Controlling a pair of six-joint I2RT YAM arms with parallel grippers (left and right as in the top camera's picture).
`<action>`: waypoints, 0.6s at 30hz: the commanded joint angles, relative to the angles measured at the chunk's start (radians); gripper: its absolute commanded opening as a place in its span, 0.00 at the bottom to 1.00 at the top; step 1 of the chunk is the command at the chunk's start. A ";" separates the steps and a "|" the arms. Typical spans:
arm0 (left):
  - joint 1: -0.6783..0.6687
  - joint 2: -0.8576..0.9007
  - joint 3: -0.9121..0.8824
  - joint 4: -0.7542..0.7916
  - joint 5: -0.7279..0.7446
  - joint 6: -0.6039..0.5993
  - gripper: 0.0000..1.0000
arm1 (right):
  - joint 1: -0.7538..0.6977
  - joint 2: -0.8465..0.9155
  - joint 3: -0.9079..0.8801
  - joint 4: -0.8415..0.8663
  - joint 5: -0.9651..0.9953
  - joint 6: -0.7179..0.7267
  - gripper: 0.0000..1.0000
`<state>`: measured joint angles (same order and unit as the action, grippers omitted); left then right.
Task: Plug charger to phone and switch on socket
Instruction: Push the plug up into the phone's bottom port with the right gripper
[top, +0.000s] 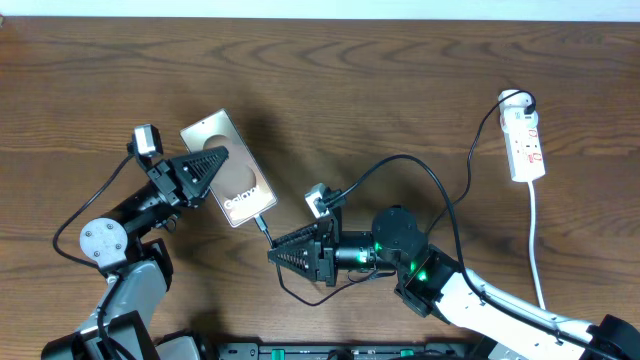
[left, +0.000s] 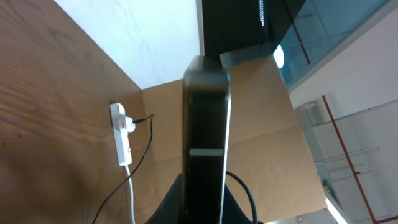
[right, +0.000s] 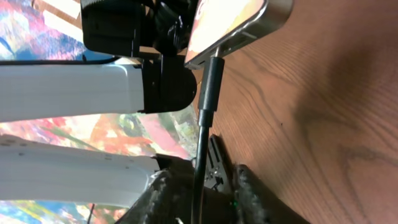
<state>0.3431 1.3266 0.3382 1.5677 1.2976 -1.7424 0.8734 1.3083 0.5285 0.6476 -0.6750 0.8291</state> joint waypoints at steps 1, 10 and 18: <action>-0.002 -0.008 0.030 0.019 0.001 0.040 0.08 | -0.002 0.001 0.004 0.001 -0.031 -0.032 0.39; -0.002 -0.008 0.030 0.016 0.001 0.040 0.07 | -0.035 -0.001 0.023 0.006 -0.049 -0.200 0.67; -0.002 -0.008 0.030 0.016 0.001 0.040 0.07 | -0.171 -0.021 0.050 -0.047 -0.073 -0.198 0.69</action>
<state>0.3431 1.3266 0.3382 1.5677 1.3037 -1.7229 0.7521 1.3079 0.5457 0.6197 -0.7284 0.6601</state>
